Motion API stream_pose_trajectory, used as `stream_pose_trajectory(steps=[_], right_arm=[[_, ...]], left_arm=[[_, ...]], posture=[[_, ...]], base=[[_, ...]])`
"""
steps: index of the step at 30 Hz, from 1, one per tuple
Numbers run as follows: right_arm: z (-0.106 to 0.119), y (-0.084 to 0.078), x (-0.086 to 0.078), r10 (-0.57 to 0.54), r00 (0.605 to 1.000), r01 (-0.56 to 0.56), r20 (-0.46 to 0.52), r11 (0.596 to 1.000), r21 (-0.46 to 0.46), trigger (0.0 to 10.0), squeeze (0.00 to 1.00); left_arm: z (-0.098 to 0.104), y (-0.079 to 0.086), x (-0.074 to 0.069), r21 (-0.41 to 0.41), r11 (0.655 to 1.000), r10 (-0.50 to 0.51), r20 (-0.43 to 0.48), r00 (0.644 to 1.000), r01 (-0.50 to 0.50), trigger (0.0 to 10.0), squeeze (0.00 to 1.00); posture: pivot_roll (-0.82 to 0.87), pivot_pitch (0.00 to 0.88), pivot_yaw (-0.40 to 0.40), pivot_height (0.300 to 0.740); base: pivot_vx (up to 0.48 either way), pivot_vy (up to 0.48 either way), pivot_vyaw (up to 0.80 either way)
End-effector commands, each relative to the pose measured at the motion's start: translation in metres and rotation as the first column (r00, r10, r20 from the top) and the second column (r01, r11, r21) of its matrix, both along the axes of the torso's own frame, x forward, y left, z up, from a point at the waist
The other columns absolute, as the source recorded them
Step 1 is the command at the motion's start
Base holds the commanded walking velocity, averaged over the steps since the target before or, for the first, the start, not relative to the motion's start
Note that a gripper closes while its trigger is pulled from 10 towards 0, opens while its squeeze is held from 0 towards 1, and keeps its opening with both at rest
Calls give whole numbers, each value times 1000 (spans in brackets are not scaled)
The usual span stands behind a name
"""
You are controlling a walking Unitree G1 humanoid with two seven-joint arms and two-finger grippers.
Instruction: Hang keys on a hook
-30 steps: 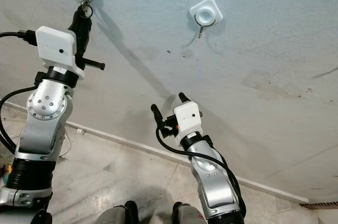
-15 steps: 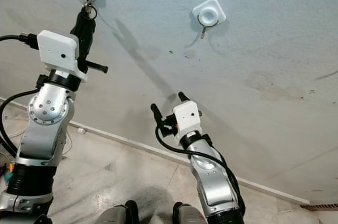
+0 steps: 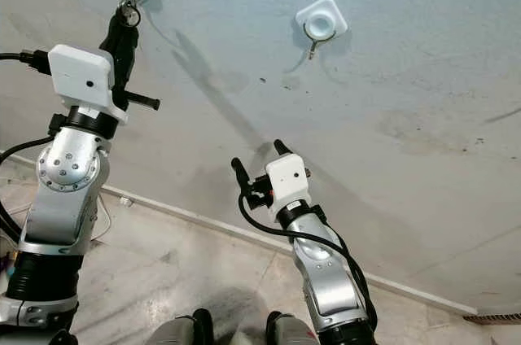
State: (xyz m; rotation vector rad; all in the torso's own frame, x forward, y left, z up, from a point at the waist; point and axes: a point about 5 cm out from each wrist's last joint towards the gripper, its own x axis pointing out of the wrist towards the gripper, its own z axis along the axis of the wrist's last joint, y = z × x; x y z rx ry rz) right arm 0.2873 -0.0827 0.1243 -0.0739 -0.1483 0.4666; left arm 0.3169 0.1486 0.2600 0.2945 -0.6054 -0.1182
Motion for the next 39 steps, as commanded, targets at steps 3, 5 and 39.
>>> stream_pose_trajectory(steps=[3, 5, 39], right_arm=[[-1, 6, -6, 61, 998, -61, -4, 998, 33, 10000, 0], [0, 6, -7, 64, 998, -64, -1, 997, 35, 10000, 0], [29, 5, -23, 132, 985, -141, 109, 987, 72, 10000, 0]], left_arm=[[4, 10, -2, -6, 999, 47, 22, 999, -47, 10000, 0], [5, 9, -3, -1, 999, 41, 27, 999, -41, 10000, 0], [12, 6, -14, -24, 996, 84, 80, 993, -82, 10000, 0]], posture=[[-29, 215, 21, 740], [-29, 217, 22, 740], [-24, 216, 29, 740]], base=[[0, 0, 0], [0, 0, 0], [0, 0, 0]])
